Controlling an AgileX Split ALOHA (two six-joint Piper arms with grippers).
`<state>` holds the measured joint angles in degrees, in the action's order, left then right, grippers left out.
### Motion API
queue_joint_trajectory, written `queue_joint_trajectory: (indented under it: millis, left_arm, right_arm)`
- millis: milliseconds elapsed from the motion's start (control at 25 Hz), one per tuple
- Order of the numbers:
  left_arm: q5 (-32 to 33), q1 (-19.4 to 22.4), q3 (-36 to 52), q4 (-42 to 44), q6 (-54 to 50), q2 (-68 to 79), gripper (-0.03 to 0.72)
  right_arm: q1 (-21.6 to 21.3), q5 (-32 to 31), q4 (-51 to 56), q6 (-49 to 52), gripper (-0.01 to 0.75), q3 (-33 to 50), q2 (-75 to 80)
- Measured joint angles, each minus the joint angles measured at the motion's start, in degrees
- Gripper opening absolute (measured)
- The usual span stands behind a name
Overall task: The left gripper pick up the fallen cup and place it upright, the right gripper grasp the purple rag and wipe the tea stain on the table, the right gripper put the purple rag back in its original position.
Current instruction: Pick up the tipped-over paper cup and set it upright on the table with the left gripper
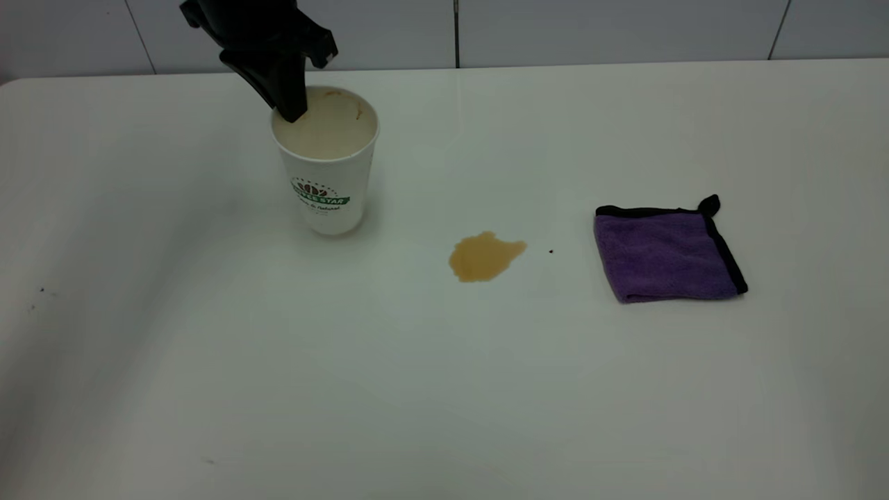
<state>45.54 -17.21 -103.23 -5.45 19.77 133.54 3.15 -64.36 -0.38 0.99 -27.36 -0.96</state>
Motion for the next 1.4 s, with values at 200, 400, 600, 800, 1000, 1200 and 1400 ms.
queue_joint_trajectory:
  millis: [200, 400, 600, 800, 1000, 1200, 1400]
  left_arm:
    - [-1.0, 0.1, 0.0, -2.3, 1.0, 2.0, -0.014]
    - [-1.4, 0.1, -0.5, -7.0, 3.1, 3.5, -0.014]
    - [-1.5, 0.1, -0.6, -9.1, 4.8, 3.7, -0.013]
    - [-1.5, 0.1, -0.6, -9.1, 5.0, 3.7, 0.027]
    - [-1.6, 0.1, -0.6, -9.1, 5.0, 3.7, 0.199]
    - [-1.8, 0.1, -0.6, -9.1, 5.0, 0.7, 0.376]
    - [2.6, 0.1, -1.9, -9.0, 4.7, -6.1, 0.426]
  right_arm:
    - [0.0, 0.0, 0.0, 0.0, 0.576, 0.0, 0.0]
    - [0.0, 0.0, 0.1, 0.0, 0.576, 0.0, 0.0]
    - [0.0, 0.0, 0.1, 0.0, 0.576, 0.0, 0.0]
    - [0.0, 0.0, 0.1, 0.0, 0.576, 0.0, 0.0]
    - [0.0, 0.0, 0.1, 0.0, 0.576, 0.0, 0.0]
    - [0.0, 0.0, 0.1, 0.0, 0.576, 0.0, 0.0]
    - [0.0, 0.0, 0.1, 0.0, 0.576, 0.0, 0.0]
